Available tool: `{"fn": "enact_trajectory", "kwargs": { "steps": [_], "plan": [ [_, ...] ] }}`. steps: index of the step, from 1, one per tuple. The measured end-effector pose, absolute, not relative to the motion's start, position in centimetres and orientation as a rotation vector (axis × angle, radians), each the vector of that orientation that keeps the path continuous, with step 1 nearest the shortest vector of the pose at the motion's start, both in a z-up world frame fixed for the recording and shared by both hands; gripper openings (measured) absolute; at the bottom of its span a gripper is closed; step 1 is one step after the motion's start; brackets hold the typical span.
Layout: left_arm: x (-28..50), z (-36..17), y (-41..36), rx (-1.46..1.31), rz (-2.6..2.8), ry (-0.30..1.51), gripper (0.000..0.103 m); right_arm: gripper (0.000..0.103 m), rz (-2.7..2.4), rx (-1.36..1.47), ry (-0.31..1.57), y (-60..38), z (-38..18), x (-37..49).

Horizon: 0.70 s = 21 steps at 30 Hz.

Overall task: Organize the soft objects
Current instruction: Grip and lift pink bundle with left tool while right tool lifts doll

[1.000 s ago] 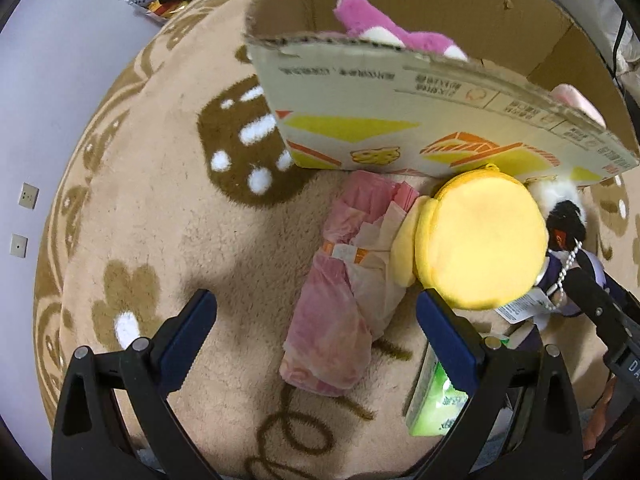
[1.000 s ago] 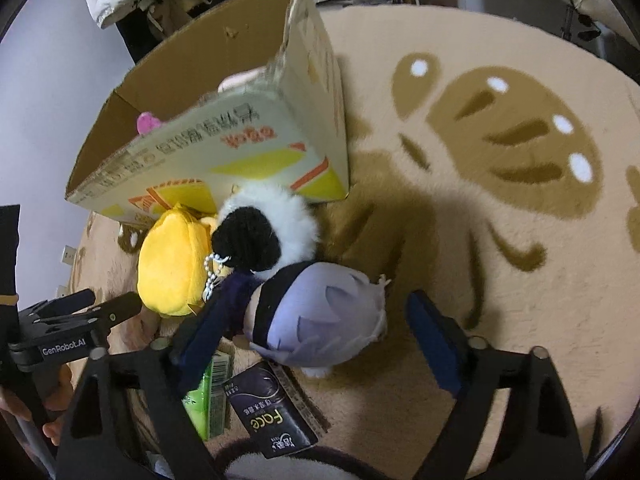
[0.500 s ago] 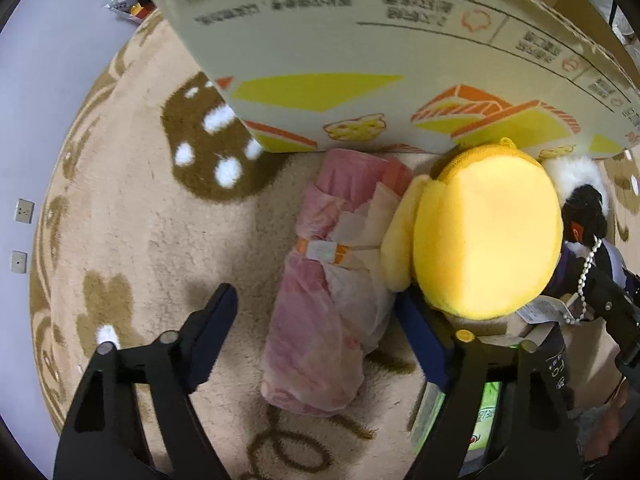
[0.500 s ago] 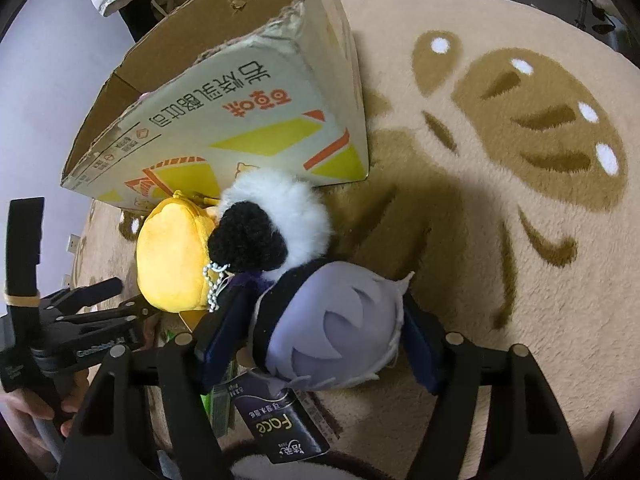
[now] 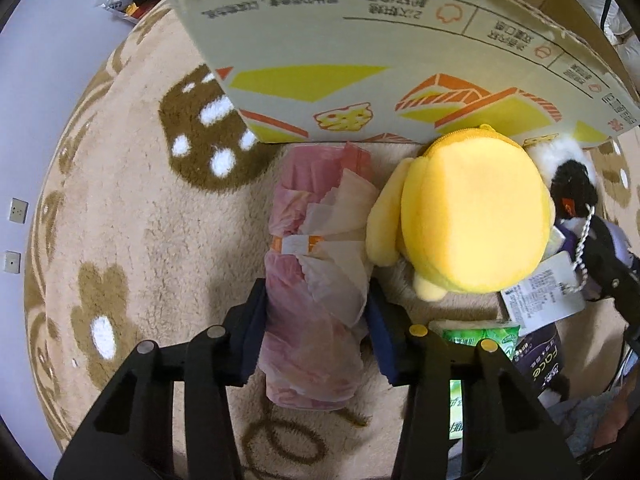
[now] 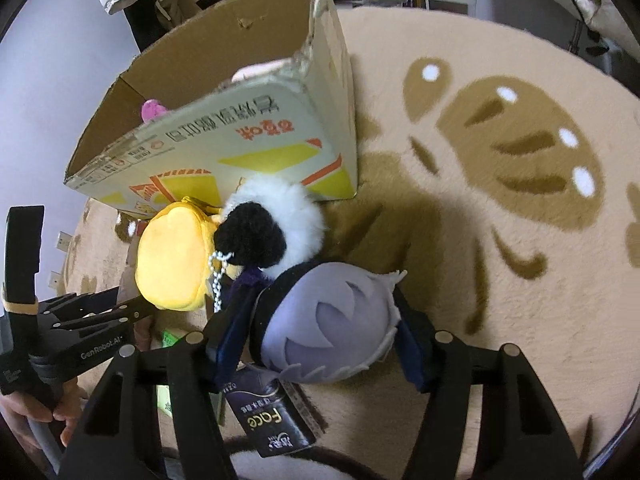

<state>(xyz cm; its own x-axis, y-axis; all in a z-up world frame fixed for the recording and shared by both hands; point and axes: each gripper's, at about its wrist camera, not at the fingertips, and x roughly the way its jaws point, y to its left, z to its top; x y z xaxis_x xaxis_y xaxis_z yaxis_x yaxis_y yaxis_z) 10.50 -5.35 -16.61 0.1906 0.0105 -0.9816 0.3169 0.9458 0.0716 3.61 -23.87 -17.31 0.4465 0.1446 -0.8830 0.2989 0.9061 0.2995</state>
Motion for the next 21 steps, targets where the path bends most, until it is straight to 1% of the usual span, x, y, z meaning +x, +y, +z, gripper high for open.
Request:
{"fn": "enact_trajectory", "kwargs": {
  "steps": [6,11,21],
  "plan": [
    [10.1,-15.2,-3.5,0.218,-0.186,1.335,0.045,0.068,-0.125,0.425,1.074,-24.6,-15.7,2.5],
    [9.0,-12.9,-3.3,0.218,-0.185,1.284,0.045,0.068,-0.152,0.404,1.050,-25.3,-14.7,2.0],
    [7.2,-7.1,-2.2,0.172,-0.173,1.057,0.045,0.068,-0.196,0.339,0.984,-25.0,-11.9,0.5]
  ]
}}
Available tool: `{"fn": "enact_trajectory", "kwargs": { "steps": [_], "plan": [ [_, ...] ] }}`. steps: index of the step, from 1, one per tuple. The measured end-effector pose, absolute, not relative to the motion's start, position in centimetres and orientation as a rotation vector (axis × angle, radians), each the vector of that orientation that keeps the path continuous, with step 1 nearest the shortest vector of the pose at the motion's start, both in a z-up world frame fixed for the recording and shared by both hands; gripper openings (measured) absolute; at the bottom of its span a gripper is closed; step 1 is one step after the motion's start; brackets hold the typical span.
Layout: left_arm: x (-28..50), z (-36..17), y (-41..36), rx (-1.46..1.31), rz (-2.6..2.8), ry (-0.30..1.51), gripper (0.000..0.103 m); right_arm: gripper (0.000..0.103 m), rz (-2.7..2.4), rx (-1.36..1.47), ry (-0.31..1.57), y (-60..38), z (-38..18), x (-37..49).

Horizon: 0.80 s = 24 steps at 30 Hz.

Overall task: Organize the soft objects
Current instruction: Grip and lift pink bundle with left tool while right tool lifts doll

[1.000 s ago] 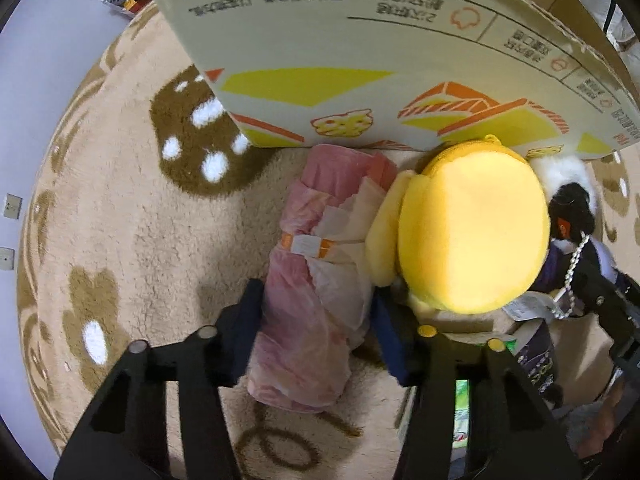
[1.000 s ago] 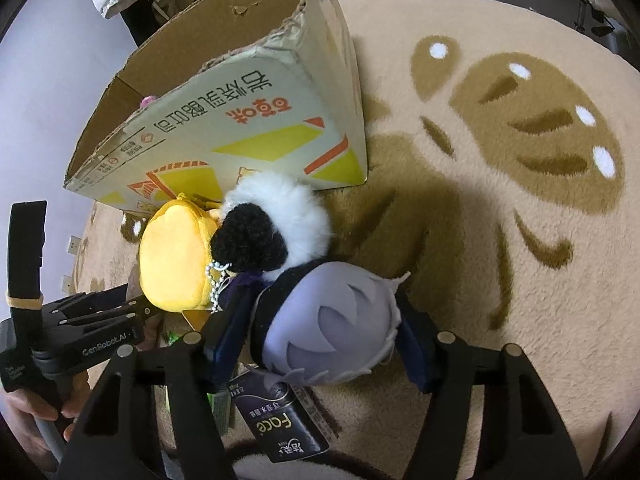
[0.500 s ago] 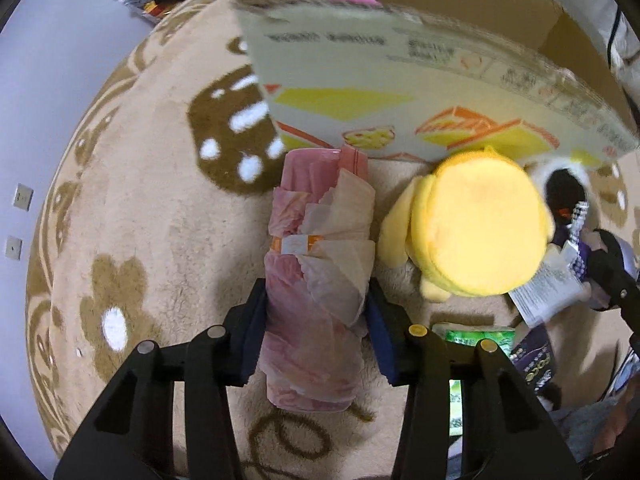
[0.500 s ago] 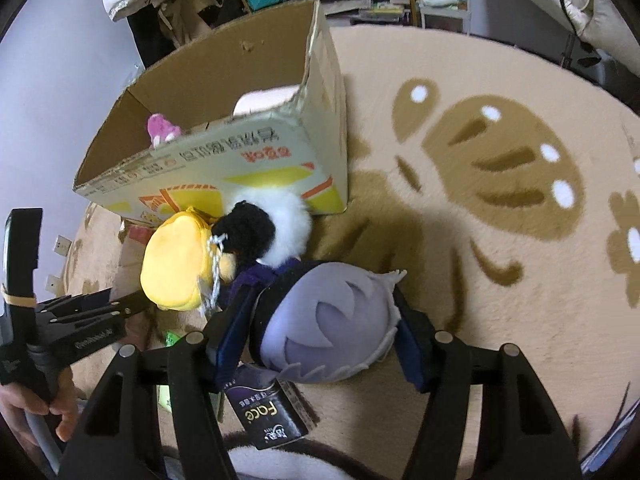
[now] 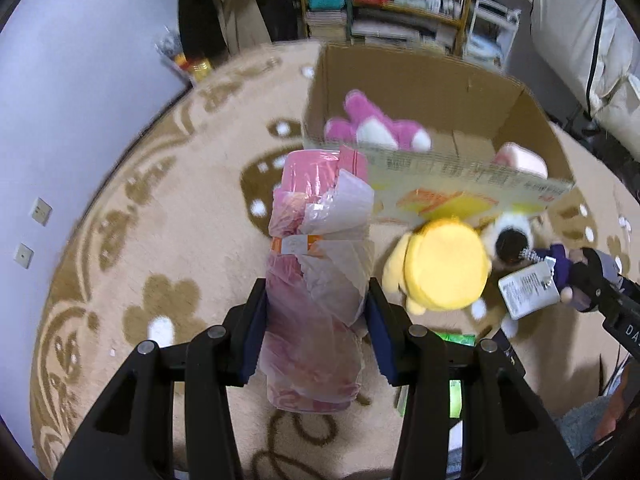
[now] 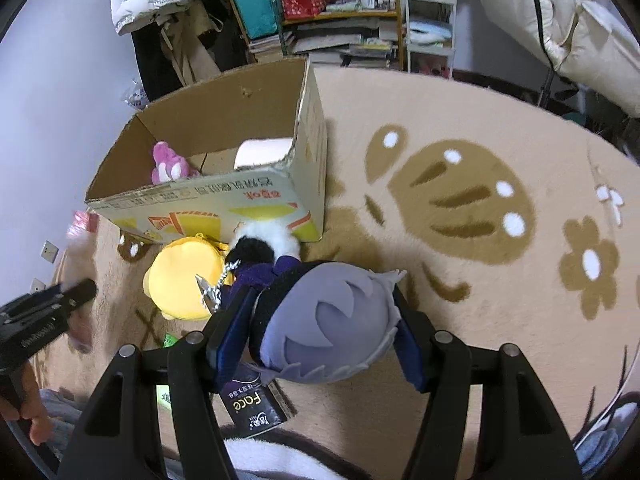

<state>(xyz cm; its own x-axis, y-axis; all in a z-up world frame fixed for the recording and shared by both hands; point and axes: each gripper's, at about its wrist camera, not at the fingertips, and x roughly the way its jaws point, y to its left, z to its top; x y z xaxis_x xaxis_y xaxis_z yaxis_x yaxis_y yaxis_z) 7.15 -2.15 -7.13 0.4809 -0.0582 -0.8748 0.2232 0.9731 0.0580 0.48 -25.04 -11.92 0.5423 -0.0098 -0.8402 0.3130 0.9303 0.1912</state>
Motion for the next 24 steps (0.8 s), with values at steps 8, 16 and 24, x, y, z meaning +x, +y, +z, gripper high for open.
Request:
{"fn": "enact_trajectory", "kwargs": {
  "steps": [8,16,24],
  "plan": [
    [5.5,-3.8,-1.5,0.165,-0.163,0.907,0.045,0.068,-0.212,0.345,0.932,-25.9,-10.5,-0.8],
    [4.8,-2.6,-1.1,0.171,-0.166,0.823,0.045,0.068,-0.181,0.308,0.883,-25.2,-8.9,-1.2],
    [5.0,-2.8,-1.1,0.174,-0.154,0.827,0.045,0.068,-0.197,0.271,1.087,-24.8,-12.5,0.3]
  ]
}}
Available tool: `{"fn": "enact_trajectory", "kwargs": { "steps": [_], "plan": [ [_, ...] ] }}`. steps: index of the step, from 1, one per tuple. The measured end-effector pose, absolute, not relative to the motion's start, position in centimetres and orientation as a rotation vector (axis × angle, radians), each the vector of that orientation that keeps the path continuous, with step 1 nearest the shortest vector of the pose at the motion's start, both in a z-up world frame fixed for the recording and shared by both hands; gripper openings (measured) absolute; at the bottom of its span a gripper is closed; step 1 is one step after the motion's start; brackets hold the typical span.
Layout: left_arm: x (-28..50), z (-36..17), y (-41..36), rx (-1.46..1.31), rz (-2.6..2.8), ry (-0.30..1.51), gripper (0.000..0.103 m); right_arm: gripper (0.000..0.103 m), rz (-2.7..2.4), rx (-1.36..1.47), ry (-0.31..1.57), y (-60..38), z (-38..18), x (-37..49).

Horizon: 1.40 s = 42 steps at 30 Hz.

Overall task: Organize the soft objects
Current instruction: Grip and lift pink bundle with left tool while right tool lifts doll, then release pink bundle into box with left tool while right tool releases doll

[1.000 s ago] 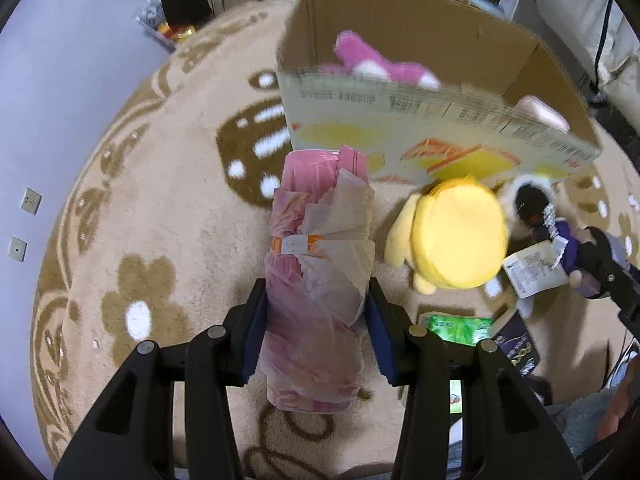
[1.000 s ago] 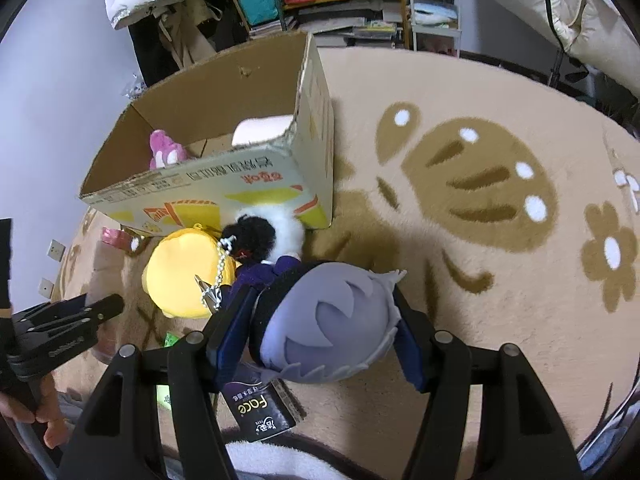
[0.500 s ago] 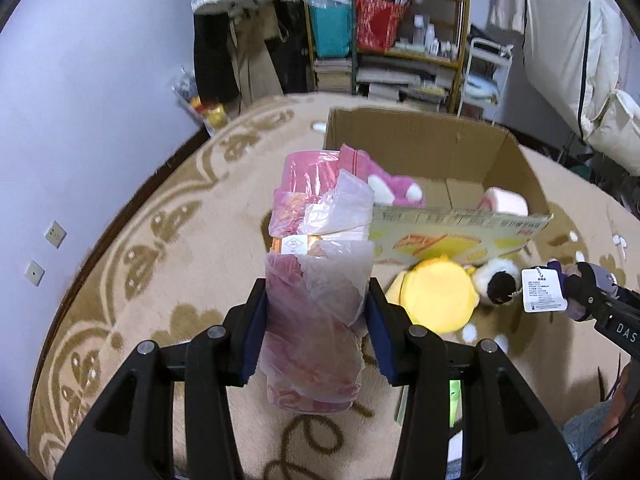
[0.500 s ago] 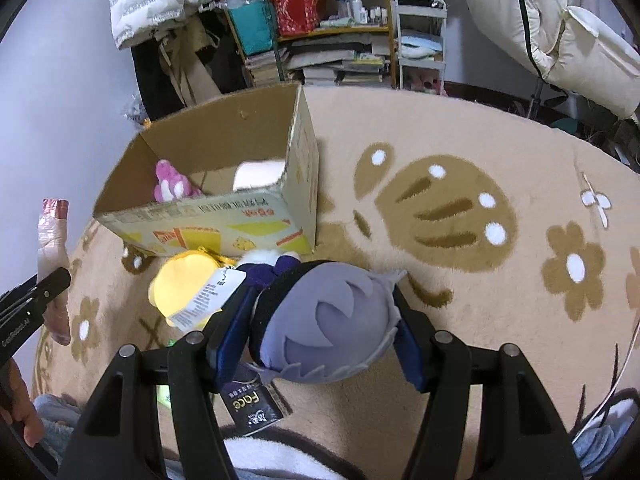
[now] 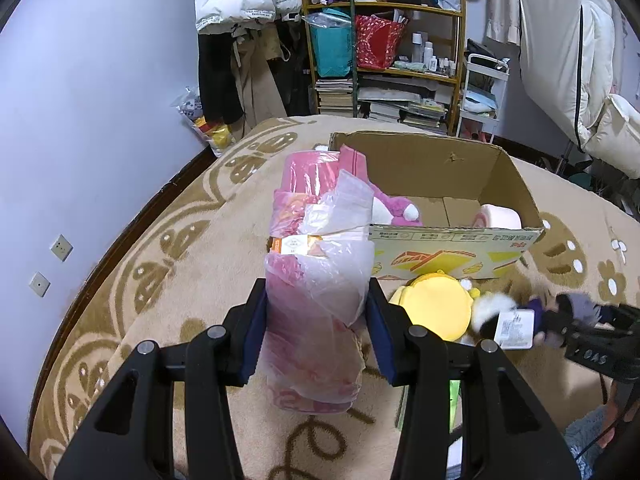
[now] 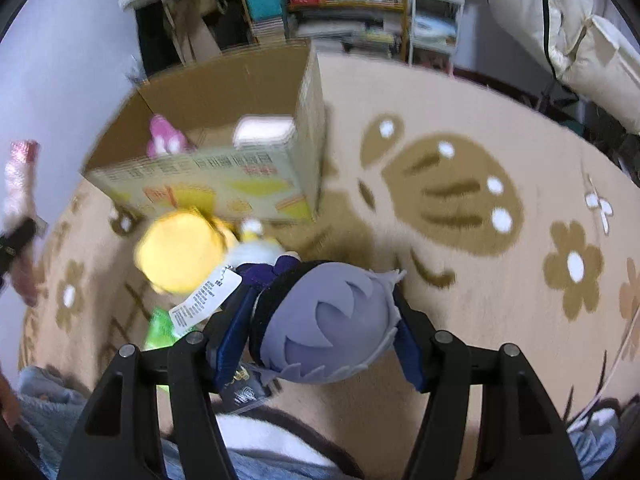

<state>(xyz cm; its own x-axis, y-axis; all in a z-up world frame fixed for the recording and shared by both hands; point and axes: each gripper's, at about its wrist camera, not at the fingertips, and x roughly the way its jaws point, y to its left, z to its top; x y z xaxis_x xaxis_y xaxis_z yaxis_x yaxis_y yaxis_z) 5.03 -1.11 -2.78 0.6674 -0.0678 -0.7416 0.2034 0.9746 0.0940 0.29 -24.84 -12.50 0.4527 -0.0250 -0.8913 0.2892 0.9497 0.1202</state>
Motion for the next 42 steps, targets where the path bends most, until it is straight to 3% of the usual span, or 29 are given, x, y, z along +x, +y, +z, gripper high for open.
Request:
{"fn": "enact_trajectory", "kwargs": {
  "steps": [3,13,20,26,42],
  "plan": [
    [5.0,-2.8,-1.0,0.167,-0.149,0.823,0.045,0.068,-0.222,0.277,1.151,-25.3,-13.9,0.4],
    [5.1,-1.9,-1.2,0.159,-0.130,0.759,0.045,0.068,-0.251,0.229,1.056,-25.9,-11.3,0.0],
    [5.2,-0.6,-1.9,0.154,-0.142,0.698,0.045,0.068,-0.222,0.018,0.832,-23.7,-6.1,0.1],
    [6.1,0.1,-2.6,0.153,-0.157,0.675,0.045,0.068,-0.176,-0.001,0.722,-23.3,-3.5,0.7],
    [11.0,-0.1,-5.1,0.203,-0.164,0.648,0.045,0.068,-0.084,0.032,0.646,-22.9,-3.4,5.7]
  ]
}}
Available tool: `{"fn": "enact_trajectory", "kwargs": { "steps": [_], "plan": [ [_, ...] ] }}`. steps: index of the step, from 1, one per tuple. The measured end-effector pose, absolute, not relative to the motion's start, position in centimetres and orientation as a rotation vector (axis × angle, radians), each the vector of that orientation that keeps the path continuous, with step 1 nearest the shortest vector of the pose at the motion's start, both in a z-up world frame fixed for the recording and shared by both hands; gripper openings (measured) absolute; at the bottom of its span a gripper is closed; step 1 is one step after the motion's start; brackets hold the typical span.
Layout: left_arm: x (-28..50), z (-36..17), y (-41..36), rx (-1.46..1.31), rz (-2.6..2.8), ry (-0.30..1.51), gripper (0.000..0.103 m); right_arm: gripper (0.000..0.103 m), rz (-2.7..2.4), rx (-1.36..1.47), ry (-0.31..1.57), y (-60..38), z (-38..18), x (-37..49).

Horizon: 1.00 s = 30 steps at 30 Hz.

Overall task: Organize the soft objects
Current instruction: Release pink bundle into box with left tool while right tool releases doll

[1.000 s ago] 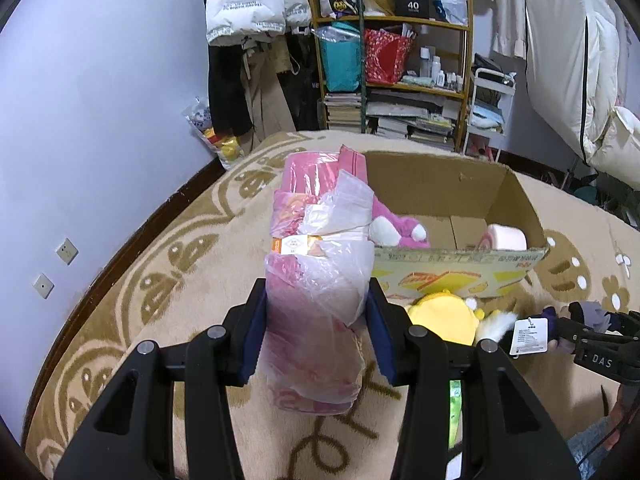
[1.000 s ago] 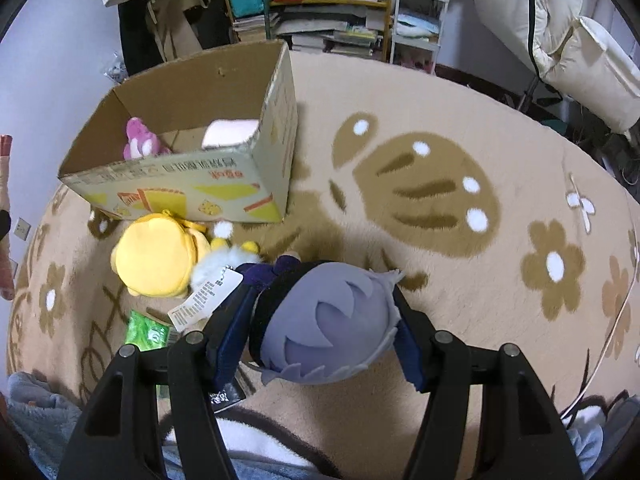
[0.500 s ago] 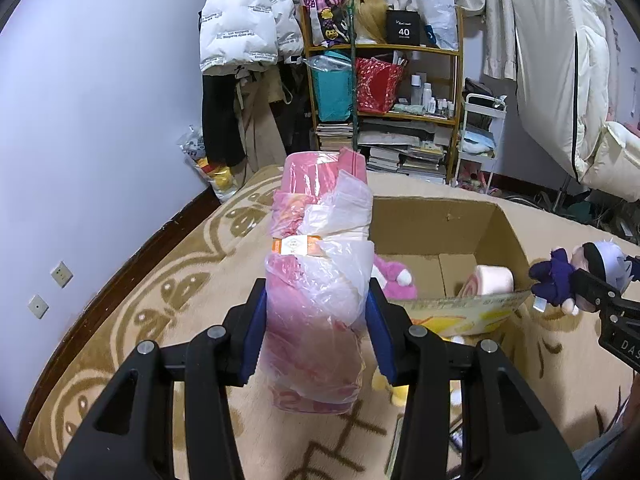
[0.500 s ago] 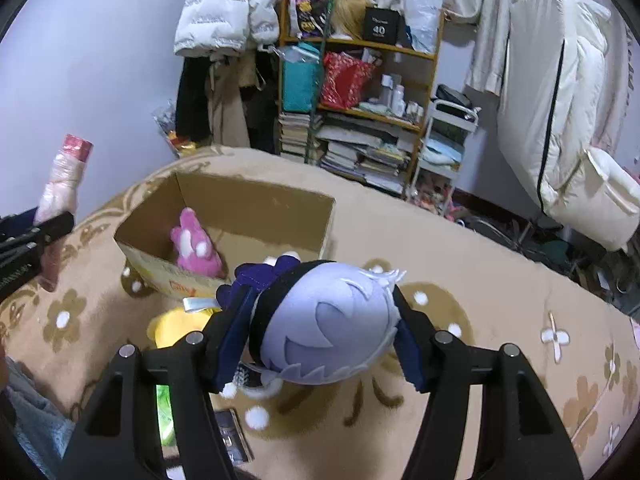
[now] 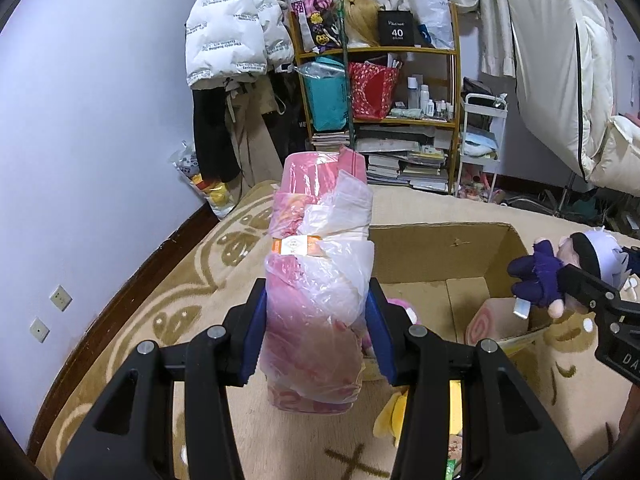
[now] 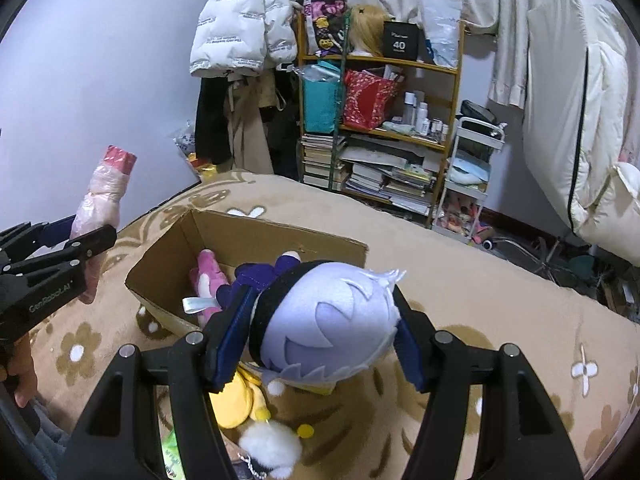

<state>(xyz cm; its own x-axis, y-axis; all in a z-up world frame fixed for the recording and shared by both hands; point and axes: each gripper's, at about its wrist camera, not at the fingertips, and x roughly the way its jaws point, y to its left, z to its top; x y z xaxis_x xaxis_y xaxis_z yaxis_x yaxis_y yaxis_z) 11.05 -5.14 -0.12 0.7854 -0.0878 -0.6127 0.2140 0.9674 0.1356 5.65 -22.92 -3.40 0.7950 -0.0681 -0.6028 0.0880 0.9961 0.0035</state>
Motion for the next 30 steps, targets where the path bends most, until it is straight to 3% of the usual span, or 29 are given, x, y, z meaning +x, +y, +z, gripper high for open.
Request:
{"fn": "enact_trajectory", "kwargs": {
  "steps": [26,30],
  "plan": [
    [15.0,-4.6,-7.5,0.192,-0.258,0.799,0.047,0.069,-0.015,0.076,0.663,-23.4,-7.5,10.0],
    [14.6,-4.3,-7.5,0.204,-0.243,0.779,0.056,0.071,0.001,0.097,0.663,-23.8,-7.6,10.0]
  ]
}}
